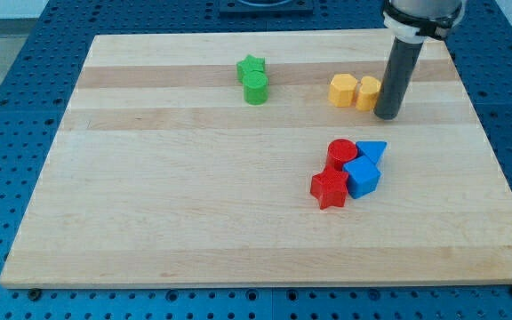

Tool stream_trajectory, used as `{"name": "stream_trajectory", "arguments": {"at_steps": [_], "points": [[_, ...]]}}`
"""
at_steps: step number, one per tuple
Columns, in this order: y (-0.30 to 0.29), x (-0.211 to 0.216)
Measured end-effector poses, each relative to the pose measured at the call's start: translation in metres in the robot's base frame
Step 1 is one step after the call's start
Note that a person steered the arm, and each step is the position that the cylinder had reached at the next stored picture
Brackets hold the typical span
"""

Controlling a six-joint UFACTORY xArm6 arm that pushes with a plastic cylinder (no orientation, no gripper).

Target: Move the yellow hexagon left to the yellow heart

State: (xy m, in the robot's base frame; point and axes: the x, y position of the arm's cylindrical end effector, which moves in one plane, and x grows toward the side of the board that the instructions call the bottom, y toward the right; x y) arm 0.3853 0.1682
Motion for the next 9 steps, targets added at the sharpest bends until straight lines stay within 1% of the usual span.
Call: {"name": "stream_trajectory", "arguments": {"at_steps": [1,2,4,5,6,7,8,9], "points": [[-0.008,-0.028],[-0.023,-0.035],[-0.055,-0.013],[-0.078,-0.016],[-0.039,-0.016],[0.045,-0.015],[0.063,-0.050],[0.058,-0.052]]}}
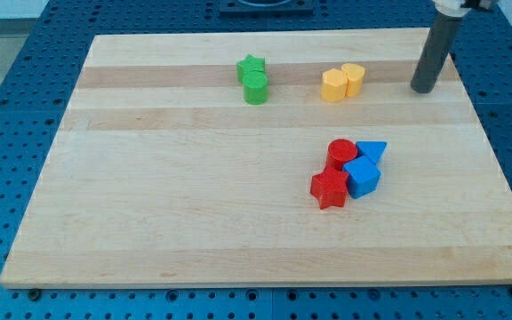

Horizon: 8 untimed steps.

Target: Move the yellow hexagon left to the yellow heart

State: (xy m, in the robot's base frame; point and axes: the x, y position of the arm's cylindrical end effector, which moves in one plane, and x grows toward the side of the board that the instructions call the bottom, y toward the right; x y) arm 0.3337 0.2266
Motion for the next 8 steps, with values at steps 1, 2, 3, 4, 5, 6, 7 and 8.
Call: {"name": "stream_trajectory", "arguments": {"at_steps": [1,2,3,4,5,6,7,8], "points": [[-0.027,-0.001],[-0.044,0.003],[-0.050,0.006],[-0.050,0.007],[-0.050,0.007],[-0.050,0.007],[-0.074,0.007],[-0.102,0.007]]}}
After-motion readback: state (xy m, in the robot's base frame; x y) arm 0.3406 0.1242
